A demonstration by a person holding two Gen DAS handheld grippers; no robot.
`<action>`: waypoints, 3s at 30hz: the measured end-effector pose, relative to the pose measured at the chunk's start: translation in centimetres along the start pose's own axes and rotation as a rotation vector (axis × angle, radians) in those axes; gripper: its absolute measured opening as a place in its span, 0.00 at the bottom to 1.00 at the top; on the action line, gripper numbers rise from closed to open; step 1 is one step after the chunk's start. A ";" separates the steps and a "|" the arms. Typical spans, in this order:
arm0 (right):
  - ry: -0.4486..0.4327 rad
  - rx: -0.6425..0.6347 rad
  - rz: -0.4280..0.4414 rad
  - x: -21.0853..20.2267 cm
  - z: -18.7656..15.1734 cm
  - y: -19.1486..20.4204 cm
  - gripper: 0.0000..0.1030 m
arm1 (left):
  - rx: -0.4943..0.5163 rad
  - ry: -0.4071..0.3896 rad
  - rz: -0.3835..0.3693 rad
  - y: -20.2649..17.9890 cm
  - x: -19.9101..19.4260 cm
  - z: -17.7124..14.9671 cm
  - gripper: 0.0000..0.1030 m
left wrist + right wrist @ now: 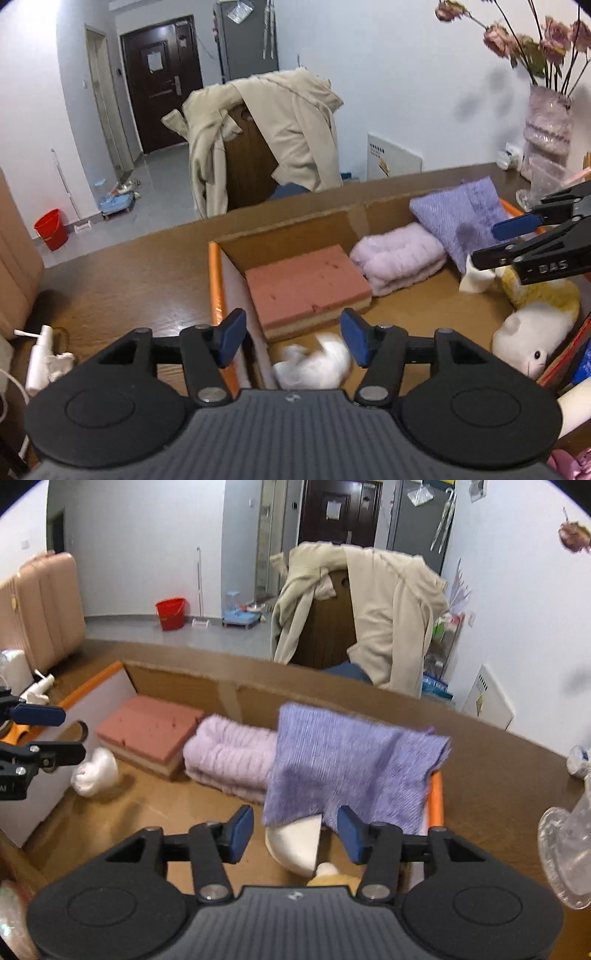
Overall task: Organize soft objects
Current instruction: 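Carry the cloth and wedge into the box and open both grippers, then move both grippers back over the light-blue fluffy plush, then grasp the light-blue fluffy plush with both grippers, then carry the blue plush into the box and open both grippers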
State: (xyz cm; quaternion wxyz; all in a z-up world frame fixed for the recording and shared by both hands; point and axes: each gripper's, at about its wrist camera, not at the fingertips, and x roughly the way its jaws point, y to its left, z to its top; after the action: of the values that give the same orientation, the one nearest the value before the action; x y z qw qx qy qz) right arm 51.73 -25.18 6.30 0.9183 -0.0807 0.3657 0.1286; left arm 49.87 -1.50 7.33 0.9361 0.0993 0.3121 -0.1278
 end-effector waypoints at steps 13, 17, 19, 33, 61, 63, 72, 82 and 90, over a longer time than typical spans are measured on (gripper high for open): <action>-0.271 -0.054 0.011 -17.7 -2.6 1.5 0.58 | -0.059 -0.227 0.028 -0.3 -18.3 -2.0 0.78; -0.344 -0.075 0.049 -22.9 -6.7 3.1 0.62 | -0.072 -0.294 0.012 -1.9 -24.2 -5.9 0.86; -0.370 -0.080 0.067 -25.0 -9.1 4.0 0.65 | -0.076 -0.321 0.014 -2.9 -26.6 -8.3 0.92; -0.419 -0.040 0.157 -31.7 -26.7 11.4 0.74 | -0.231 -0.250 -0.002 -5.9 -33.7 -23.8 0.97; -0.140 0.222 0.442 -14.8 -20.9 17.3 0.40 | -0.596 -0.022 -0.460 2.5 -16.5 -23.2 0.49; -0.129 0.248 0.462 -14.1 -20.7 17.2 0.39 | -0.606 -0.018 -0.456 2.8 -16.3 -23.3 0.40; -0.118 0.264 0.487 -13.3 -20.6 16.9 0.38 | -0.628 0.004 -0.444 3.0 -15.9 -23.2 0.34; -0.126 0.276 0.497 -14.1 -20.8 16.8 0.36 | -0.605 -0.033 -0.427 2.4 -16.9 -23.0 0.32; -0.334 0.186 0.493 -20.4 -16.0 14.4 0.36 | -0.541 -0.255 -0.457 1.5 -21.6 -16.7 0.32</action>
State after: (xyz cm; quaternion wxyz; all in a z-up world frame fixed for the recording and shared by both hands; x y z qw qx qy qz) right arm 22.82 -18.96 8.14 0.9102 0.1169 0.2285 0.3251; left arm 24.32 8.23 7.57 0.9073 -0.2403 0.2296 -0.2576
